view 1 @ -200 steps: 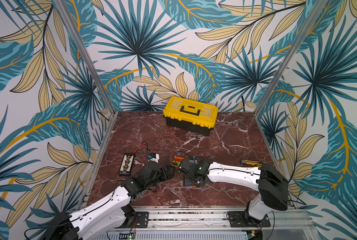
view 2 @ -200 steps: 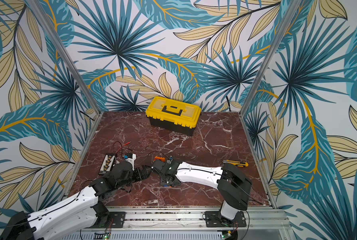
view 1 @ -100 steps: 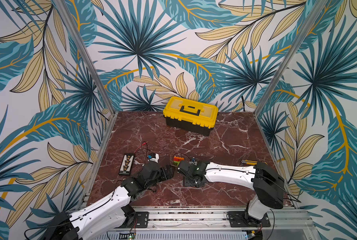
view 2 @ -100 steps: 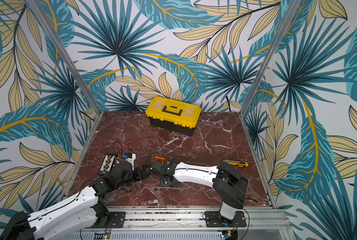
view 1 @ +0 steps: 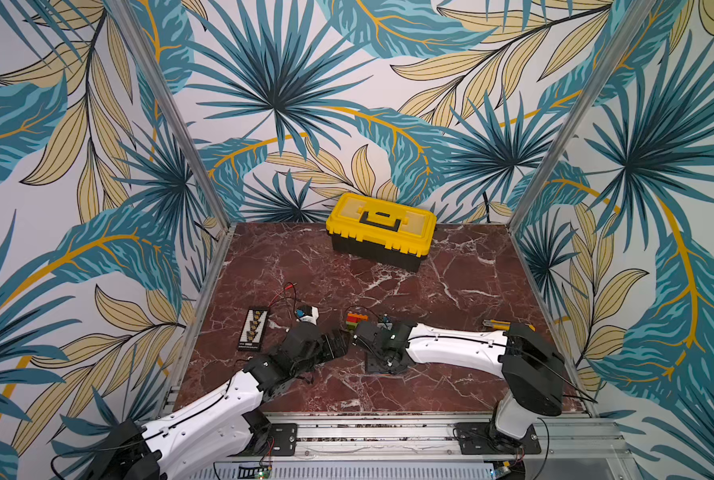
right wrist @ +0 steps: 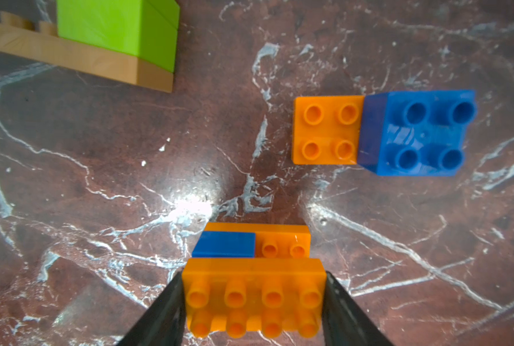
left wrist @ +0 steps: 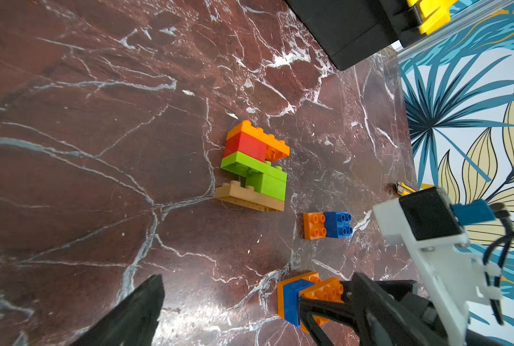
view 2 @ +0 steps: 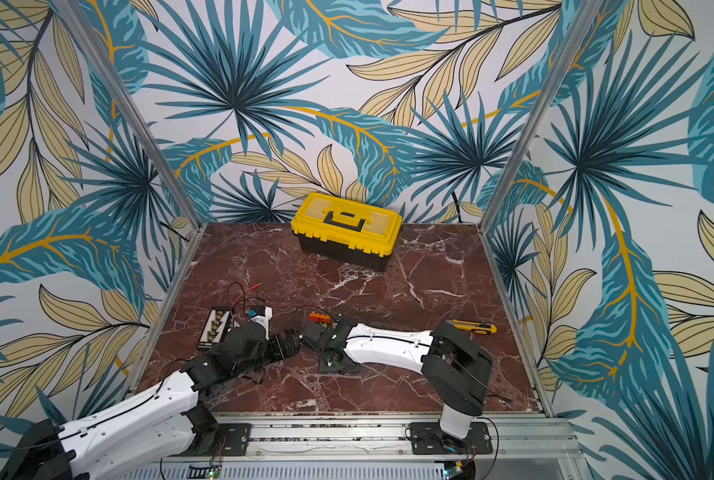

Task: Assemble the number 5 with lego
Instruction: Assemble the lego brick with the lego brick.

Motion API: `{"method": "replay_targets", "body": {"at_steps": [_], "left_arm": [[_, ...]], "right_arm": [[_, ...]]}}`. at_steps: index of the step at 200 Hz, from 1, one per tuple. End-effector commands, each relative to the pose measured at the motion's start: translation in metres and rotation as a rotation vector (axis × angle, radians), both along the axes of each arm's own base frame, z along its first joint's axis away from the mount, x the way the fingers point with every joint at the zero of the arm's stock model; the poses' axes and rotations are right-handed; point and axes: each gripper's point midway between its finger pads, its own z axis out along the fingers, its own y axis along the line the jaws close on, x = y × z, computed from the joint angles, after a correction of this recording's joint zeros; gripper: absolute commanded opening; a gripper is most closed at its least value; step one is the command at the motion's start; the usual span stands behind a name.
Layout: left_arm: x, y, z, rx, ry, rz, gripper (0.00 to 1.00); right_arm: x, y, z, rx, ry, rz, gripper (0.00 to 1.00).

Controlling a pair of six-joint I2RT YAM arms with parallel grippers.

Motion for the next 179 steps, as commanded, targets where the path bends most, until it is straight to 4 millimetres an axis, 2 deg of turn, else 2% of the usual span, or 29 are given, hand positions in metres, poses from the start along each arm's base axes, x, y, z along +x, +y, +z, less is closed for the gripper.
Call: {"method": "replay_targets", "body": {"at_steps": [1,120,179], "left_arm": [[-0.0013,0.004,-0.0094,0.014,0.003,0.004,1.0],[-0.0005,0.0044,-0.0083,0.023,-0.001,0.003,1.0],[-0.0004,0.0045,-0.0078,0.03,0.003,0.002,1.0]], "right_arm": [[-0.0062,-0.0045,-0.0083,-0.043,0.029,0.012,0.59],[-0.0035,-0.0104,-0.0018,-0.084,0.021,0.016,0.59],[-0.0067,-0.0123,-0.0072,-0.111,0.041,0.023,0.59]]}}
